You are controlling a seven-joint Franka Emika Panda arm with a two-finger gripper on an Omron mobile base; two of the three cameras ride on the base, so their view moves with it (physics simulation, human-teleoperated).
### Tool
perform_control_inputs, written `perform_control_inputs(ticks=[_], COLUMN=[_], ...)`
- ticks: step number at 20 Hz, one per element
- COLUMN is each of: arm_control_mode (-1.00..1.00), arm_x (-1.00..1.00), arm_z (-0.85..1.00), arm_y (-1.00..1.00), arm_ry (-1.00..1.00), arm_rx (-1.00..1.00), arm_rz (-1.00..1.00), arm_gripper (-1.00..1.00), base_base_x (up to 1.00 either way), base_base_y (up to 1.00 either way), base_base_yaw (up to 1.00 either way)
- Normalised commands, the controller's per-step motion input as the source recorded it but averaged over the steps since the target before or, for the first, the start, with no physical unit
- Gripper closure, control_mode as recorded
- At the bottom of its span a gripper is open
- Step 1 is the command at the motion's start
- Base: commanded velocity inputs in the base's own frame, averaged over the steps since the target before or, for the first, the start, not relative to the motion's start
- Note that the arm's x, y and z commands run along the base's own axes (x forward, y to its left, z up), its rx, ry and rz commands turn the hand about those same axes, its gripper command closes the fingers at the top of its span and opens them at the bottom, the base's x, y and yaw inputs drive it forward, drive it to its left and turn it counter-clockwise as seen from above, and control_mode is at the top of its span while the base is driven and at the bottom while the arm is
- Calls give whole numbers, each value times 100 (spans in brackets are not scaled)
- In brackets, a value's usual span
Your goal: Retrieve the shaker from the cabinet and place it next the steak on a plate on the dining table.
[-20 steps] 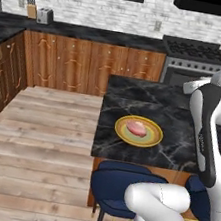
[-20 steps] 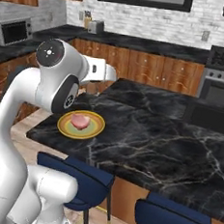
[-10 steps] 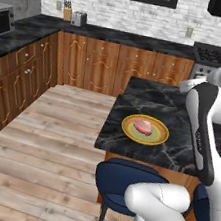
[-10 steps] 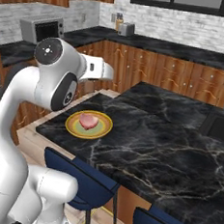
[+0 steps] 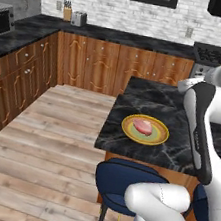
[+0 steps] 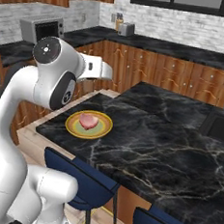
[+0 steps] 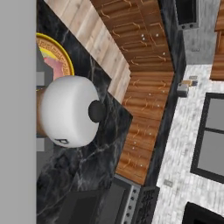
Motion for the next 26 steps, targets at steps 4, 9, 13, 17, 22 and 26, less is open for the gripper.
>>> perform_control_inputs(ticks=[4,9,13,17,22,26], arm_control_mode=[-100,-100,-100,-100,-100,-100], arm_x=[1,0,0,0,2,11], arm_z=[-15,-6,0,-18,-52,-36], arm_y=[-26,-24,-24,-33,-43,-30], arm_ry=[0,0,0,0,-2,-1], arm_rx=[2,1,1,11,28,29], arm_rz=[11,9,1,1,4,9], arm_gripper=[100,100,100,100,100,100], base_base_x=[0,0,0,0,0,0], base_base_y=[0,0,0,0,0,0], base_base_yaw=[0,0,0,0,0,0])
